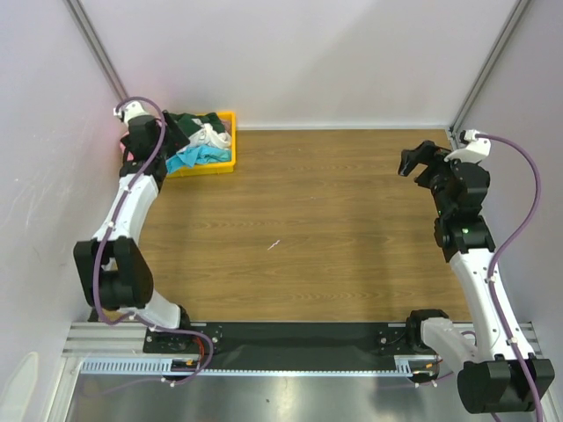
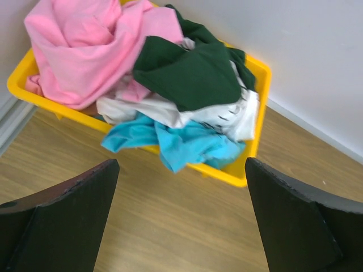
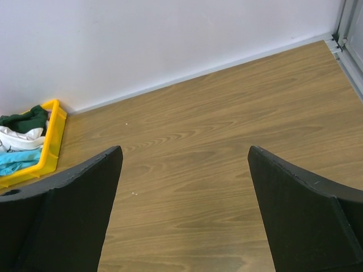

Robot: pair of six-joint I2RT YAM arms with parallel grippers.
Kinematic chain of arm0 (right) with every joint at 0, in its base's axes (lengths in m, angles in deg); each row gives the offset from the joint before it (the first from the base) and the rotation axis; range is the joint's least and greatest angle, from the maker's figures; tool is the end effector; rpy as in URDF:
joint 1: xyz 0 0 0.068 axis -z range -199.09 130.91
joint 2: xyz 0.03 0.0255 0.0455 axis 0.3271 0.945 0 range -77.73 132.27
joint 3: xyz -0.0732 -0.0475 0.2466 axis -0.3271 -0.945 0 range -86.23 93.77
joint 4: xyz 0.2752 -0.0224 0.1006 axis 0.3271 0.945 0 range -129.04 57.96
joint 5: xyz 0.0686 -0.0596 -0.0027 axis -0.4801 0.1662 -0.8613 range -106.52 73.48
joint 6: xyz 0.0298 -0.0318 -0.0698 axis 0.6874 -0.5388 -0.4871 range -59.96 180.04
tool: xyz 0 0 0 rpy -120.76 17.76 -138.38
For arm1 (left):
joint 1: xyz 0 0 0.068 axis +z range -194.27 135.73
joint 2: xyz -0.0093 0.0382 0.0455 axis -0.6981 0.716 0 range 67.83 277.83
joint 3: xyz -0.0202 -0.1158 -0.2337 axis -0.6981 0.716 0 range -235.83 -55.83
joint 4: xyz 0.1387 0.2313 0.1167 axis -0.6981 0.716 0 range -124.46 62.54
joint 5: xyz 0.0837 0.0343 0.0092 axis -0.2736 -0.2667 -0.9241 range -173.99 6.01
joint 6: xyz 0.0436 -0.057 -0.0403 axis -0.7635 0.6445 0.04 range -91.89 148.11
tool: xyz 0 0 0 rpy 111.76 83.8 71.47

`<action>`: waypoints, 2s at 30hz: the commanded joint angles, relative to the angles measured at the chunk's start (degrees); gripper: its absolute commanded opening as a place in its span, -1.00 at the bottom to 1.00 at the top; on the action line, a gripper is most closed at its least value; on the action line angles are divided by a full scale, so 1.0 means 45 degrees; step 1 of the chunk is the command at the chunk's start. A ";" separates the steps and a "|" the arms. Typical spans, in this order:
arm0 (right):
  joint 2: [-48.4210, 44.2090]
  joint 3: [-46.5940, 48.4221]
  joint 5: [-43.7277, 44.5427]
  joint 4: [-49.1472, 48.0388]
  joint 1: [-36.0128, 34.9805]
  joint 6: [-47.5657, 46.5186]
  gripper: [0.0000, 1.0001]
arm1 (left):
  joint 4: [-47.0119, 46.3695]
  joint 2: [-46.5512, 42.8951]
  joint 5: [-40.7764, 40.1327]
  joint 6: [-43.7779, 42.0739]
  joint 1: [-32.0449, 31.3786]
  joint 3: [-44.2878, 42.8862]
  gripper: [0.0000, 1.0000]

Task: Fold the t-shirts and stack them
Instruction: Grab the tshirt from the pile, then move the tshirt to the center of the board

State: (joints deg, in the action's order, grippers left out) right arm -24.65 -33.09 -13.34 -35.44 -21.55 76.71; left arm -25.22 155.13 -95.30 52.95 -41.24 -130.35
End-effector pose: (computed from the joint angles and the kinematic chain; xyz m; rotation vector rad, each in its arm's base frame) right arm 0.2928 0.0087 0.3665 0.2447 1.6181 0.2108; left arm 0.4263 0.0366 0.3082 -0.5938 1.8550 -0.0589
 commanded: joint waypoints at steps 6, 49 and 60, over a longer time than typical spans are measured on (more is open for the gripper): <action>0.0528 -0.0130 0.0425 -0.0369 -0.0059 0.0319 0.99 | -0.3162 0.1983 0.1185 0.0066 0.0812 -0.0666 1.00; 0.2051 0.1431 0.2243 0.1271 -0.0117 0.0671 1.00 | -0.4457 0.2479 0.4956 -0.2140 0.1067 -0.5000 -0.99; 0.3028 0.1764 0.0506 0.0568 -0.0118 0.0867 1.00 | -0.0981 0.0052 0.4196 -0.5147 -0.1565 -0.8998 -0.99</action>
State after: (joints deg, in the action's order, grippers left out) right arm -11.21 -28.34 -8.55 -30.54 -21.88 80.05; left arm -31.45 159.92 -75.63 36.56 -43.08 -162.50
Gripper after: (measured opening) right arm 0.995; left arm 0.022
